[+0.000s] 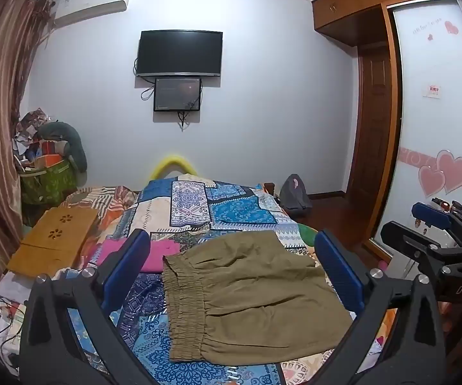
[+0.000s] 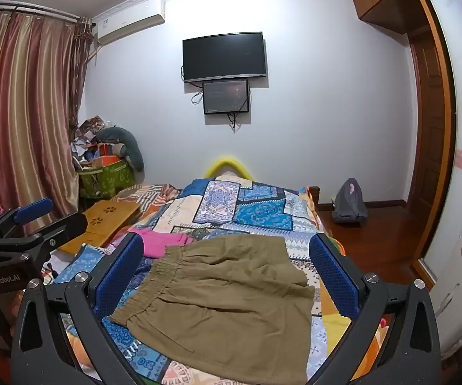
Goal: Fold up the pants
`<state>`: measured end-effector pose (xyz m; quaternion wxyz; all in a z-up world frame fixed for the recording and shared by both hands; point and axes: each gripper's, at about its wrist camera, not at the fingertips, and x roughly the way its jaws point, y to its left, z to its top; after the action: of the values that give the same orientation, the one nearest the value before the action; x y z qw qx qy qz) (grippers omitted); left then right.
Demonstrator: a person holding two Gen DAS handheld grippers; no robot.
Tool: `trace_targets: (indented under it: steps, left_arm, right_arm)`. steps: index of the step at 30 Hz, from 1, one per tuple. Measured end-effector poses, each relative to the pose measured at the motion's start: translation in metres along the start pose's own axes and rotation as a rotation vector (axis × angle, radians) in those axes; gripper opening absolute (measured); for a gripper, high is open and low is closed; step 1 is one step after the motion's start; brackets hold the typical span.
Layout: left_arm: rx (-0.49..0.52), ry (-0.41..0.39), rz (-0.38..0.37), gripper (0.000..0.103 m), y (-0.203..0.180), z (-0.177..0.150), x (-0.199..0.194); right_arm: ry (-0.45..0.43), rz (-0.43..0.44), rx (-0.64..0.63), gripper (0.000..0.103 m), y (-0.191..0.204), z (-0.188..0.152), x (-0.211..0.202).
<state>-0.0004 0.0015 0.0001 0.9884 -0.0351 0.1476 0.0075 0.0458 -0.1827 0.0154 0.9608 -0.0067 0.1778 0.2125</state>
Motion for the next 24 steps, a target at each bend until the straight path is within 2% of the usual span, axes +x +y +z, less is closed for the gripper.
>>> trace_targets:
  steps: [1, 10, 24]
  left_arm:
    - [0.023, 0.001, 0.001, 0.103, -0.0016, -0.0001, -0.0001]
    - [0.019, 0.023, -0.029, 0.103, -0.0056, 0.0023, 0.0053]
    - [0.027, 0.006, -0.015, 0.103, -0.0035, -0.0056, 0.0047]
  right_arm:
    - [0.002, -0.001, 0.0, 0.103, 0.0, -0.0003, -0.0001]
    - [0.0, -0.011, 0.004, 0.103, 0.004, -0.0045, 0.0011]
    - [0.012, -0.004, 0.01, 0.103, 0.0001, -0.0033, 0.0029]
